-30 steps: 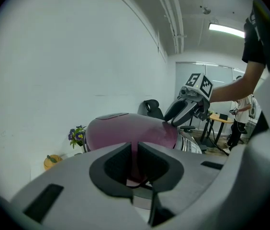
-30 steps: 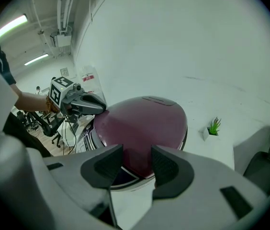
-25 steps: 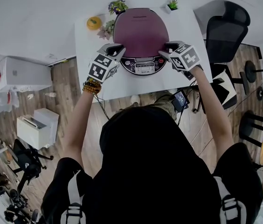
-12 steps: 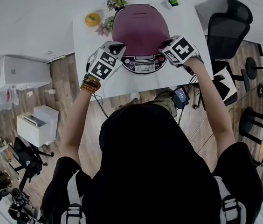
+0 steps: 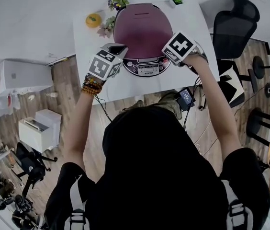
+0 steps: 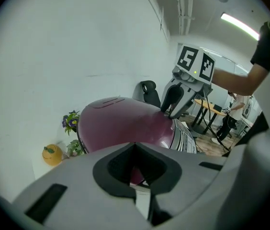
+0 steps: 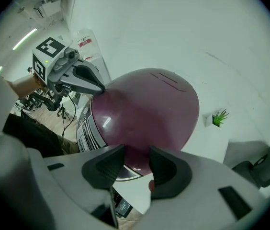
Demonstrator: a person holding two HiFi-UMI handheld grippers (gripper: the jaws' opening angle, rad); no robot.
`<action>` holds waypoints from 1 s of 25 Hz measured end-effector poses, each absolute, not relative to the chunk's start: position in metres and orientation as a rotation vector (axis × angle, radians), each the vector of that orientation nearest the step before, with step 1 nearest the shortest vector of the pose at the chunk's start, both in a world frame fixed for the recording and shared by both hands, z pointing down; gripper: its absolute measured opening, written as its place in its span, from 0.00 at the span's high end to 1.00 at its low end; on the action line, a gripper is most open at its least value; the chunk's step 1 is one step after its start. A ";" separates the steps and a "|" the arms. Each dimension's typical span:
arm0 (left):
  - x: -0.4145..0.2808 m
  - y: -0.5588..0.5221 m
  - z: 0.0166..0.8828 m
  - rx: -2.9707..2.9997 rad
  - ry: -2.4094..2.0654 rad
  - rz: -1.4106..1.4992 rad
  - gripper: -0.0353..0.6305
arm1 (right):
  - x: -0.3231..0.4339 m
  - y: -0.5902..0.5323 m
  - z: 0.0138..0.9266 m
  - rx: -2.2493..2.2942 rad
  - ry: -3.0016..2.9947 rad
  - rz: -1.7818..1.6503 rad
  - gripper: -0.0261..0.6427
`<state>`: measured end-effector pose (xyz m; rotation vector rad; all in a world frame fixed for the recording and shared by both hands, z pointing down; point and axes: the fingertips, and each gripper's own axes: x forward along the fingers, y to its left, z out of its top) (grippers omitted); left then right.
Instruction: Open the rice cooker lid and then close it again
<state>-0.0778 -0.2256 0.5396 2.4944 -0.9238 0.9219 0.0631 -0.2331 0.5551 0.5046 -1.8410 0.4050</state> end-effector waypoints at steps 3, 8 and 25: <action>-0.078 -0.223 0.540 2.496 -0.975 0.905 0.91 | 0.064 -0.231 0.556 0.510 -1.858 0.421 0.70; -0.079 -0.224 0.538 2.508 -0.974 0.858 0.91 | 0.065 -0.233 0.554 0.540 -1.931 0.445 0.71; -0.082 -0.267 0.421 2.701 -1.477 0.462 0.91 | 0.055 -0.279 0.461 0.855 -2.243 0.136 0.84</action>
